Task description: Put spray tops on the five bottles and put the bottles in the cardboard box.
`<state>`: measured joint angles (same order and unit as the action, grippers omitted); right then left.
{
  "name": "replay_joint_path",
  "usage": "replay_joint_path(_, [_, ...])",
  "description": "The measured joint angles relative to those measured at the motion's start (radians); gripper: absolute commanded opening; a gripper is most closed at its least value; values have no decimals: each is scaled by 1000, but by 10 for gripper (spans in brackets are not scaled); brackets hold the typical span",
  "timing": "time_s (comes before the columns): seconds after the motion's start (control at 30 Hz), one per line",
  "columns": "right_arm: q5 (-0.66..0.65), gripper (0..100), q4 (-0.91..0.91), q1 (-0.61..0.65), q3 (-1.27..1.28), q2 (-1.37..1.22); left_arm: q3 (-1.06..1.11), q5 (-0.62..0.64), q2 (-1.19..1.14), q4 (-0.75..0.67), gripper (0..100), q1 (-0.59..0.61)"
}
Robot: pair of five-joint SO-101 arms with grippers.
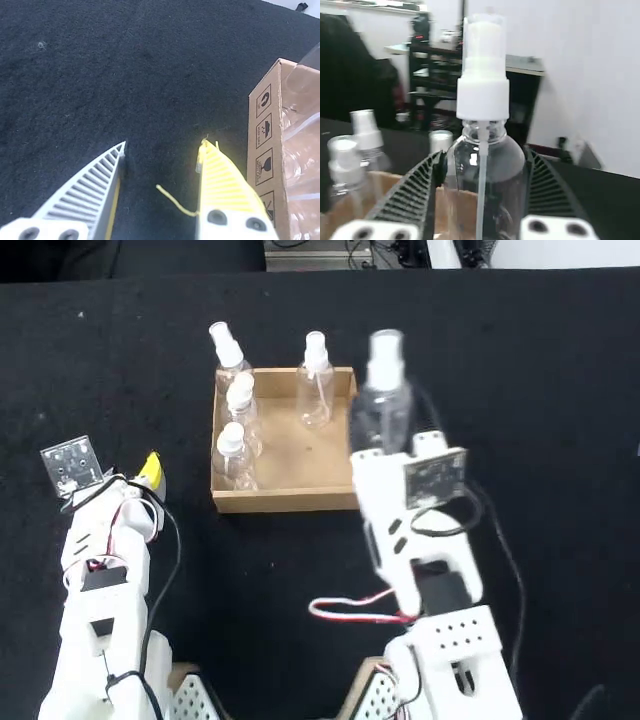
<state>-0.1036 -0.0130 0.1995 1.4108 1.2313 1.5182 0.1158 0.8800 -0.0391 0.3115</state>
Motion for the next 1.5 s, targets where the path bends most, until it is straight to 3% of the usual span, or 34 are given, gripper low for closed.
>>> replay_joint_path(0.13, [74,141,5,91,0,-9,8,0,0,0,209,0])
replay_joint_path(0.27, [115,141,-52,101,0,-100,9,0,0,0,209,0])
replay_joint_path(0.93, [120,145,-471,130,0,-717,9,0,0,0,209,0])
replay_joint_path(1.5, [120,142,-505,192,-52,-891,9,0,0,0,209,0])
